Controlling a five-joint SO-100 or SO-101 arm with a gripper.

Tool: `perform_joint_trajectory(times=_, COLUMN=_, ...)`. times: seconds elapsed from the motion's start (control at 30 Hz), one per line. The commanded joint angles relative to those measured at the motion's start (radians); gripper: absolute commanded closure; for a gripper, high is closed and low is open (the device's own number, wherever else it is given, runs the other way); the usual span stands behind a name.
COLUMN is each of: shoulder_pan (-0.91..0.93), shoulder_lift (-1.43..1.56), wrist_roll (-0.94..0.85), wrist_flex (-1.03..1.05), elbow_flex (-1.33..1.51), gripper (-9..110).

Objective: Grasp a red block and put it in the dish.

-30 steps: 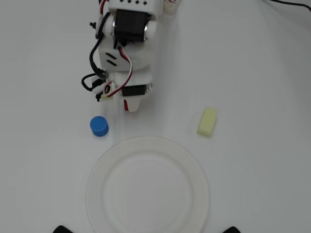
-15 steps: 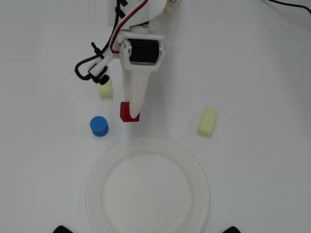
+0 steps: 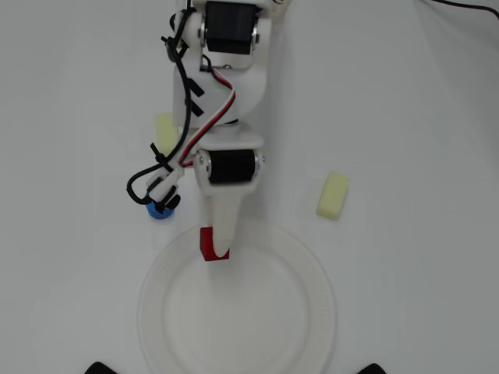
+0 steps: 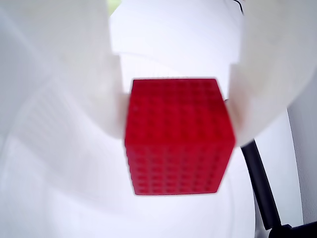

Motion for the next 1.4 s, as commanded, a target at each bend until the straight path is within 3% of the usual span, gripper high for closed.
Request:
perform_joint_trajectory(times=0.0, shoulder_pan=-0.025, shoulder_lift=-0.029, wrist_roll=0.009, wrist_flex=0.008, elbow_flex=-0.089, gripper=101)
perform_joint_trajectory(times=0.5, shoulder_pan=-0.020, shoulder_lift=-0.109, wrist_roll=0.003, wrist_flex=0.060, elbow_flex=-0.087, gripper=100)
perform_joint_trajectory(times=1.07, shoulder_pan=-0.005, shoulder_lift=-0.067, wrist_roll=-0.005, wrist_flex=0.107, elbow_flex=-0.087, gripper=68)
perform_joint_trajectory(times=1.37, shoulder_pan=0.034, shoulder_lift=0.121, wrist_roll=0.012, wrist_flex=0.318, elbow_flex=-0.086, gripper=58)
